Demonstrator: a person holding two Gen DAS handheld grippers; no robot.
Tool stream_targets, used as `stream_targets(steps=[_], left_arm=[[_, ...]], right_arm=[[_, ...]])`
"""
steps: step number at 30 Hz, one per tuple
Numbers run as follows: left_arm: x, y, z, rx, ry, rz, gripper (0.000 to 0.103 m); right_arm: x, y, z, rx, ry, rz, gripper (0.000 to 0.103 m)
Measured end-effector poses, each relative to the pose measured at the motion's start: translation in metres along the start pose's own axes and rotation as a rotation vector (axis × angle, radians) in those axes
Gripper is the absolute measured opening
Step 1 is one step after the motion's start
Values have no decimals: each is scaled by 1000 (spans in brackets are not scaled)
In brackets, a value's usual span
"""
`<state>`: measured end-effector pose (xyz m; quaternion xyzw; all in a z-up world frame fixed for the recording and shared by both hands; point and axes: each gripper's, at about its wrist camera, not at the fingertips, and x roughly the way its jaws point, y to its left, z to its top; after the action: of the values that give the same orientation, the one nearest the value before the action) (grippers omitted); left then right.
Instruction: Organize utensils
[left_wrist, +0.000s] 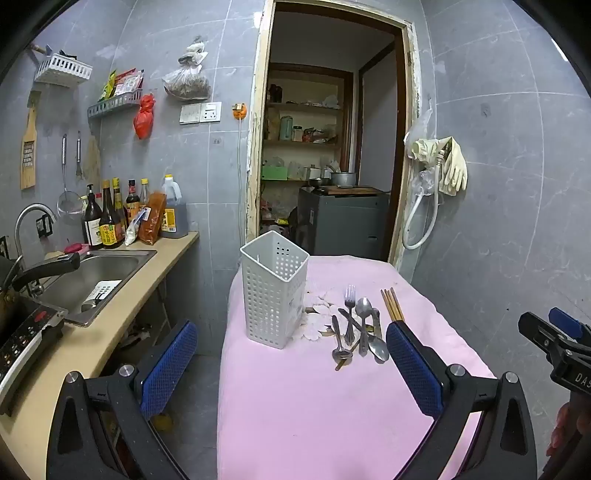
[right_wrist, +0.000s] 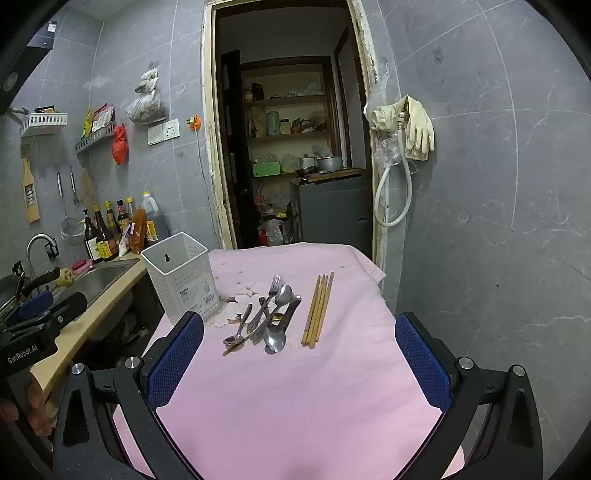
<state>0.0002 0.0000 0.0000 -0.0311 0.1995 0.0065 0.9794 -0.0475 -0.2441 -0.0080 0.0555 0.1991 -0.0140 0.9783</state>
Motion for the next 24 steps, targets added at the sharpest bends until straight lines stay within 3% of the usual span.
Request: stream_targets(steps=[24], left_arm=[[-1, -1, 0, -5, -1, 1, 103]], right_arm=[[9, 2, 1, -3, 10, 11, 102]])
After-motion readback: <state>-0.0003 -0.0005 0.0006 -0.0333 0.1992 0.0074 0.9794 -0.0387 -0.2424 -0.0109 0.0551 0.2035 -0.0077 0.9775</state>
